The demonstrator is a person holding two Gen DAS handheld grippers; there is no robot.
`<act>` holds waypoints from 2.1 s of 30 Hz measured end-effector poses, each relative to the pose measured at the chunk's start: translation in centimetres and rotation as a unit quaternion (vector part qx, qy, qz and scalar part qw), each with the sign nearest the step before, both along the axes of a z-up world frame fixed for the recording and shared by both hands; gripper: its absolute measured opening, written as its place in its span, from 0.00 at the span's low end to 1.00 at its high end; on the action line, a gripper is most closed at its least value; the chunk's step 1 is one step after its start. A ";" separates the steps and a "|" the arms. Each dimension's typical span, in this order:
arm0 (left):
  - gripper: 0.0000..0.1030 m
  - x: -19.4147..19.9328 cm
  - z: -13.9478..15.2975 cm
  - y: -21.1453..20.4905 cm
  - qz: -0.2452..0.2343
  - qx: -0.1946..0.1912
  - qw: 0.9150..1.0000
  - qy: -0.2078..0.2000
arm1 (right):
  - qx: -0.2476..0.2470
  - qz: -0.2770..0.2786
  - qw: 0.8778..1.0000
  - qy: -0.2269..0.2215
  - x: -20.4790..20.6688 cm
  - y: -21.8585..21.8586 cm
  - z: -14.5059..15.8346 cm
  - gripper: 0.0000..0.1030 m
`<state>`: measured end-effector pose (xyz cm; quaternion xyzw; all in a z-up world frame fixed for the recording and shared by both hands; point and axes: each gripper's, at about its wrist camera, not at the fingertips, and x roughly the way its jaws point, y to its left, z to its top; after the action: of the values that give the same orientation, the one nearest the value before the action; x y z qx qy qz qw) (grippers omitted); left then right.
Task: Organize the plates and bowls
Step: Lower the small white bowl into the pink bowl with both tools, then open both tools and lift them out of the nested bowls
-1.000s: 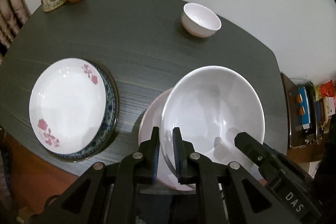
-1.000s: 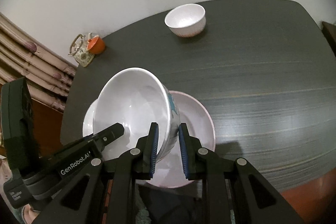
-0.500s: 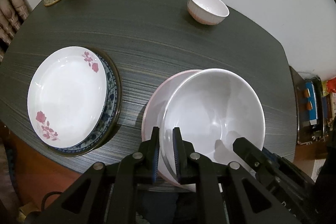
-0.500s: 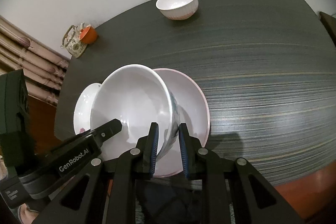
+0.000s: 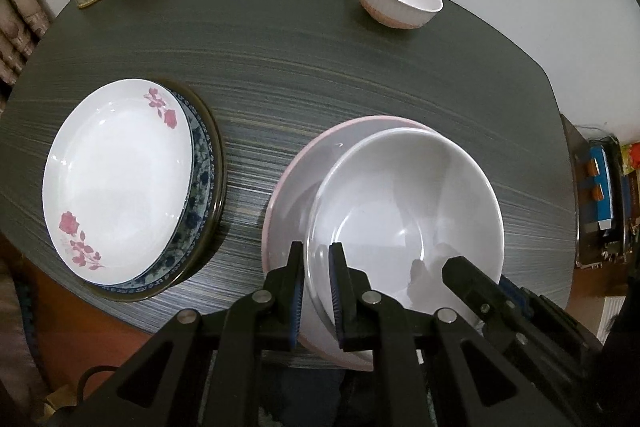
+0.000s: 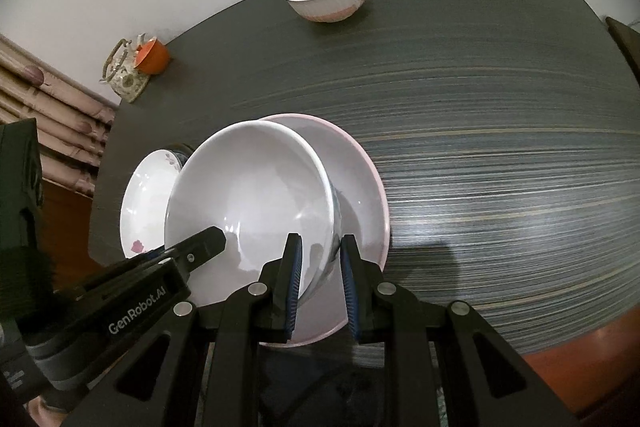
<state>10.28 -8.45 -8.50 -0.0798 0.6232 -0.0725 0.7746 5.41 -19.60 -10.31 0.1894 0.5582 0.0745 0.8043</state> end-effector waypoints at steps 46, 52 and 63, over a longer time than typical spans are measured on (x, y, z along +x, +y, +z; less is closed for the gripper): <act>0.18 1.5 -0.7 0.6 0.017 -0.022 0.999 0.043 | -0.039 0.013 0.999 -0.001 -0.1 0.7 -0.4 0.33; 0.18 1.4 -0.2 0.8 0.017 -0.020 0.999 0.034 | -0.036 0.014 0.999 -0.002 -0.2 0.7 -0.4 0.35; 0.36 1.1 1.3 0.4 -0.004 -0.008 1.000 0.003 | -0.035 0.029 0.999 -0.006 -0.6 1.3 -0.1 0.44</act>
<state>11.33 -8.06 -7.18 -0.0841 0.6249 -0.0805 0.7720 4.78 -18.31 -10.37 0.1440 0.5606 0.0794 0.8116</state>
